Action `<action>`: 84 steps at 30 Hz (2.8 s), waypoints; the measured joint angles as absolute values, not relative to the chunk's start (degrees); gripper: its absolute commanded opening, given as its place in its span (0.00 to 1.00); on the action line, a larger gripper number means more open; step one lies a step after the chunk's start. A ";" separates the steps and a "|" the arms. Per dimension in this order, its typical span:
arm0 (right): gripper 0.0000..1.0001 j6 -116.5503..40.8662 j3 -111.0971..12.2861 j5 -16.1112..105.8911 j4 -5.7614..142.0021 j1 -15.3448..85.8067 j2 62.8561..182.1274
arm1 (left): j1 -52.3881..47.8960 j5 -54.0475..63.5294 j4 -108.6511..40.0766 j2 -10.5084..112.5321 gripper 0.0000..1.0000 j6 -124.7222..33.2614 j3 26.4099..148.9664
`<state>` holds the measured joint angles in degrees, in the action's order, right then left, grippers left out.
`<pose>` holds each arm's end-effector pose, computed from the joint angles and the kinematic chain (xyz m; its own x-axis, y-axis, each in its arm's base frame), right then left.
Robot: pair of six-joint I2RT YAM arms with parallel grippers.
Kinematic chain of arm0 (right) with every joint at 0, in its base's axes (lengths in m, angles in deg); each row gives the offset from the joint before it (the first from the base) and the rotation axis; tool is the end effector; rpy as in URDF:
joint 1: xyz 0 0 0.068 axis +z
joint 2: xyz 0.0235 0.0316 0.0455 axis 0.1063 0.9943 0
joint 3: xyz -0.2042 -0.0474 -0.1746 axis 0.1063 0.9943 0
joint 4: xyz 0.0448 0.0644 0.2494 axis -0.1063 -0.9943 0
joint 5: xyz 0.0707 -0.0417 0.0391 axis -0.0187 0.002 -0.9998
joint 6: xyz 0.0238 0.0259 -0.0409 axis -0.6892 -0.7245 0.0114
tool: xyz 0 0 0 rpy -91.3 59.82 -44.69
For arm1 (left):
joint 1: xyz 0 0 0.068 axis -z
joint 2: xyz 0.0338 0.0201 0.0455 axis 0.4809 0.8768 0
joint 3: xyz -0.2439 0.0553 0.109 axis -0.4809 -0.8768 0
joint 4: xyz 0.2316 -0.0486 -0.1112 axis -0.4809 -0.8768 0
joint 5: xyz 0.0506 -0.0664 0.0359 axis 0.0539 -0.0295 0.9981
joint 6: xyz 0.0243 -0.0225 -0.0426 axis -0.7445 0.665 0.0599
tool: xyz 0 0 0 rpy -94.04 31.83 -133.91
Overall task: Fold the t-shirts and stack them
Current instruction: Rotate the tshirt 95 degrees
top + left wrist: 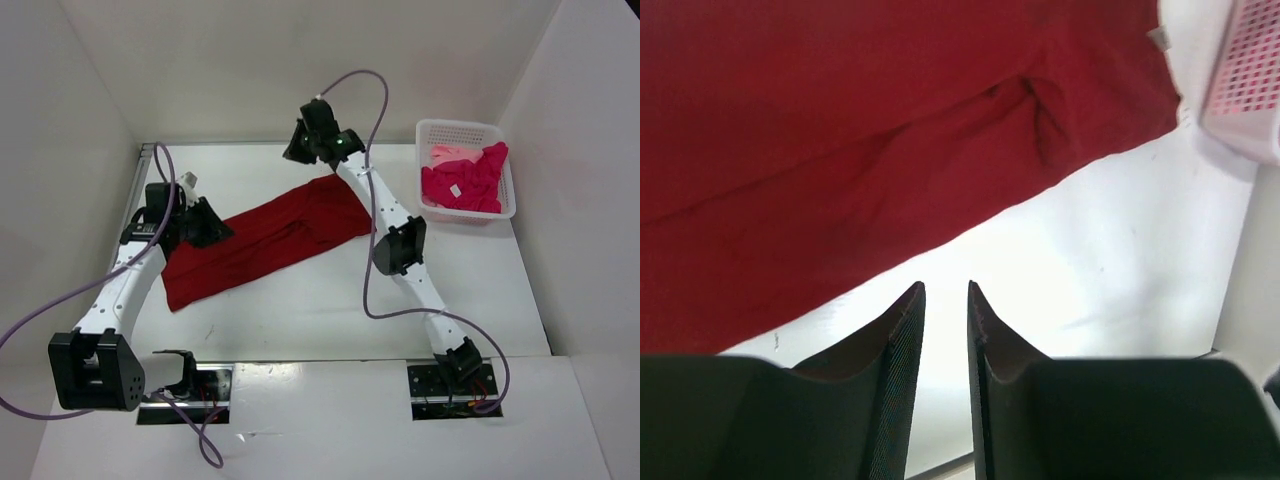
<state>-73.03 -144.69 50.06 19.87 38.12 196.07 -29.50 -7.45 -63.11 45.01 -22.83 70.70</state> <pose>0.4819 0.3031 0.2937 -0.7143 0.3418 -0.6107 -0.1110 0.8062 0.5811 0.2605 -0.0091 0.2882 -0.6826 -0.5395 -0.4930 -0.1635 0.7702 -0.6165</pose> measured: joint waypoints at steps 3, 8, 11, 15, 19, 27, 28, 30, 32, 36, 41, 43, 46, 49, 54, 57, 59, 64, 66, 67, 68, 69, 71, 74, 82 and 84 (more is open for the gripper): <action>0.35 -70.68 -149.07 52.29 13.40 40.55 188.37 | -29.50 -8.08 -62.28 45.12 0.30 -22.81 72.25; 0.31 -69.30 -149.84 57.63 5.09 49.64 176.94 | -30.47 -8.76 -61.99 44.67 0.30 -22.80 72.44; 0.31 -69.23 -144.78 60.76 1.61 55.43 172.59 | -32.45 -8.97 -62.11 43.90 0.30 -22.79 72.45; 0.43 -69.35 -118.41 63.65 5.96 57.35 157.91 | -33.86 -9.88 -61.85 43.32 0.30 -22.58 72.42; 0.53 -73.60 -70.89 59.84 25.94 53.02 127.44 | -33.98 -10.65 -61.64 43.31 0.33 -22.59 72.42; 0.64 -87.99 -33.13 51.98 55.59 57.44 121.56 | -33.96 -12.34 -60.15 43.40 0.35 -22.45 72.40; 0.65 -88.72 -32.17 51.64 57.17 58.08 124.30 | -33.96 -12.33 -60.07 43.40 0.36 -22.44 72.40; 0.65 -90.97 -29.97 51.14 60.13 59.48 130.97 | -33.86 -12.40 -59.80 43.51 0.36 -22.41 72.40; 0.65 -93.25 -28.94 50.76 63.17 60.20 136.28 | -33.66 -12.44 -59.31 43.78 0.36 -22.35 72.40; 0.65 -96.42 -29.41 50.74 69.68 60.56 141.23 | -33.24 -12.38 -59.02 44.14 0.36 -22.39 72.38; 0.63 -99.44 -32.07 51.58 75.23 60.63 147.34 | -32.45 -12.37 -58.41 44.23 0.36 -22.42 71.28; 0.59 -100.68 -33.42 51.95 76.05 60.63 150.04 | -32.24 -12.36 -58.47 44.23 0.36 -22.42 70.40; 0.52 -103.28 -36.36 52.40 77.16 60.63 153.99 | -32.21 -12.36 -58.58 44.23 0.36 -22.40 69.77; 0.48 -105.69 -38.82 52.86 78.09 60.63 156.59 | -31.96 -12.36 -58.56 44.22 0.36 -22.41 69.74; 0.28 -108.53 -42.07 53.65 78.05 60.62 159.60 | -31.09 -11.95 -58.54 44.22 0.36 -22.46 69.74; 0.18 -110.47 -44.34 53.92 78.07 60.36 162.16 | -29.91 -11.25 -58.51 44.56 0.36 -22.59 69.85; 0.11 -111.62 -44.84 53.77 78.34 60.21 162.92 | -29.05 -11.01 -58.35 45.25 0.36 -22.61 70.00; 0.03 -111.30 -43.67 53.96 78.29 59.78 162.34 | -26.56 -9.22 -57.80 49.02 0.37 -22.77 71.97; 0.02 -110.28 -41.65 53.96 78.23 59.18 160.71 | -25.74 -8.73 -57.59 50.22 0.37 -22.84 72.47; 0.01 -109.48 -39.91 53.89 78.05 58.73 159.34 | -25.25 -8.45 -57.50 51.18 0.38 -22.89 72.86; 0.01 -108.34 -37.65 53.82 77.55 58.02 157.41 | -24.67 -8.15 -57.44 52.39 0.39 -22.95 73.46; 0.01 -107.49 -35.99 53.80 76.86 57.35 155.80 | -24.14 -7.83 -57.35 53.79 0.40 -23.08 74.23; 0.01 -105.36 -32.43 53.66 75.77 55.90 152.29 | -22.98 -7.08 -57.21 57.18 0.41 -23.89 76.47; 0.01 -101.97 -26.65 53.48 73.39 53.52 145.93 | -21.56 -5.97 -57.13 62.02 0.45 -25.29 80.38; 0.01 -94.12 -16.74 51.37 66.95 46.38 133.05 | -19.18 -5.02 -53.60 74.10 0.57 -27.74 90.90; 0.02 -92.15 -15.00 50.40 64.86 44.30 130.57 | -18.17 -5.21 -51.98 77.40 0.60 -28.32 93.27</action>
<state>-92.15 -15.00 50.40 64.86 44.30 130.57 -18.17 -5.21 -51.98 77.40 -28.32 93.27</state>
